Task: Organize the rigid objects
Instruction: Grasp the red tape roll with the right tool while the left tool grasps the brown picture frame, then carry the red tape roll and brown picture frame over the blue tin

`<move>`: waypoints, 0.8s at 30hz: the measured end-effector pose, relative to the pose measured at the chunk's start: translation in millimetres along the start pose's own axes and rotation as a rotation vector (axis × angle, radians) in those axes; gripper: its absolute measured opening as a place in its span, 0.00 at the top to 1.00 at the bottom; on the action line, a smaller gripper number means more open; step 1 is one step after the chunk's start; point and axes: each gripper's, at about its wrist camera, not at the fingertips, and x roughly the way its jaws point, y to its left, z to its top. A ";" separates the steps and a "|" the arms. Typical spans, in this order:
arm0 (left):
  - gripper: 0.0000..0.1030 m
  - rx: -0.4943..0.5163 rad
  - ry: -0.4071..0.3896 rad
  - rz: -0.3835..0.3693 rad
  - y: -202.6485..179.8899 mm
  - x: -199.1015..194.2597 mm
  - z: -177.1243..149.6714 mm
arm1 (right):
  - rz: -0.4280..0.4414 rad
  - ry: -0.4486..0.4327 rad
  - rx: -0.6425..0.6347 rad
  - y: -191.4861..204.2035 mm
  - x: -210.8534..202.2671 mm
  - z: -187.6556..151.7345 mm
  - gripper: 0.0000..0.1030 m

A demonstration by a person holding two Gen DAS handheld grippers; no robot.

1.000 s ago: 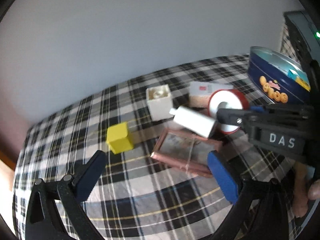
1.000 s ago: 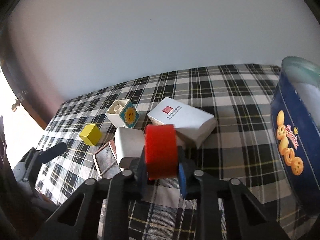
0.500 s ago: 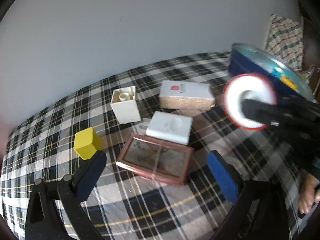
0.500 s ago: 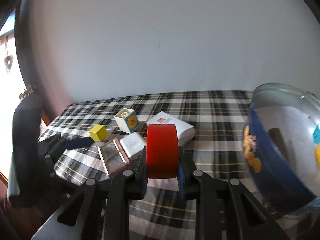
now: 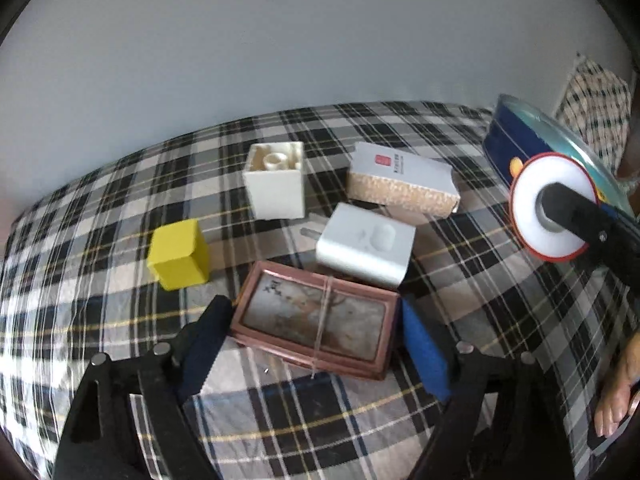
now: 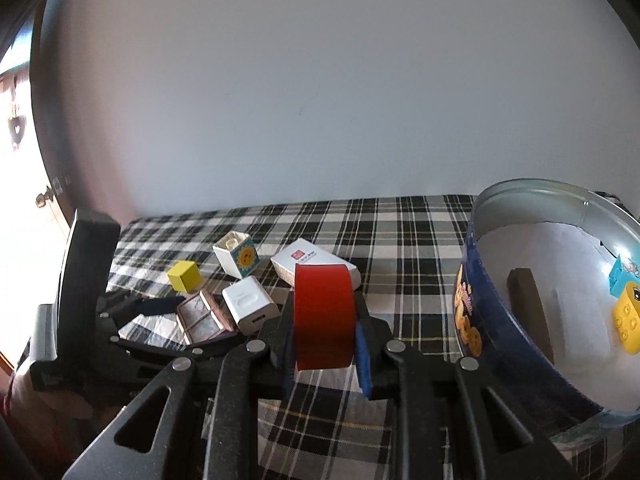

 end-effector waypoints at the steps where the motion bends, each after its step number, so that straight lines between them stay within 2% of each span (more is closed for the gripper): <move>1: 0.18 -0.024 -0.021 0.000 3.5 -5.1 -1.6 | 0.004 -0.012 0.001 -0.8 -2.8 0.9 0.75; 6: 0.18 -0.151 -0.194 0.057 19.5 -41.4 -11.4 | 0.006 -0.076 0.001 1.9 -16.3 4.0 0.75; 10: 0.18 -0.237 -0.288 0.096 21.6 -59.0 -15.5 | -0.014 -0.150 -0.017 2.8 -31.7 7.4 0.75; 16: 0.18 -0.272 -0.383 0.179 4.3 -67.7 -14.9 | -0.049 -0.235 -0.042 -0.9 -53.6 12.6 0.75; 20: 0.18 -0.299 -0.418 0.166 -11.2 -72.1 -14.2 | -0.081 -0.273 -0.071 -7.7 -65.4 12.4 0.75; 24: 0.18 -0.264 -0.450 0.184 -33.8 -73.9 -7.7 | -0.117 -0.296 -0.091 -17.3 -73.5 10.1 0.75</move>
